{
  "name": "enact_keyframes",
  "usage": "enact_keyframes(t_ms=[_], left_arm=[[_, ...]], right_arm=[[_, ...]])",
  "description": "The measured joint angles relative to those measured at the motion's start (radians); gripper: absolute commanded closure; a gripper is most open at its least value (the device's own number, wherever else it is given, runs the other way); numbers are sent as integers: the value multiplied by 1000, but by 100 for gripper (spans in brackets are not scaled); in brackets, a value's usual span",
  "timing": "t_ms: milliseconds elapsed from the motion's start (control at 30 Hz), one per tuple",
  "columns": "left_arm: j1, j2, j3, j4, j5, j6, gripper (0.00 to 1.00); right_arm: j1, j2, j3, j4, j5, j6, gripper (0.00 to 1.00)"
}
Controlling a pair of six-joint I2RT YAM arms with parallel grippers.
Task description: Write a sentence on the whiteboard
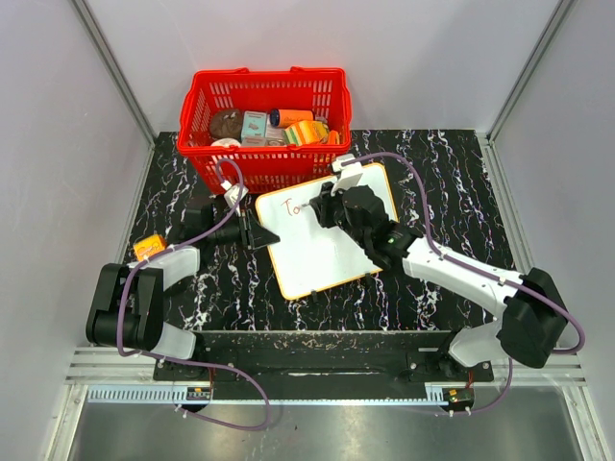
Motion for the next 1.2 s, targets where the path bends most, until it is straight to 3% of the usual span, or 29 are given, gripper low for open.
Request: enact_keyframes(t_ms=[1200], left_arm=[[-3, 0, 0, 3, 0, 0, 100]], right_arm=[[-16, -42, -48, 37, 31, 0, 100]])
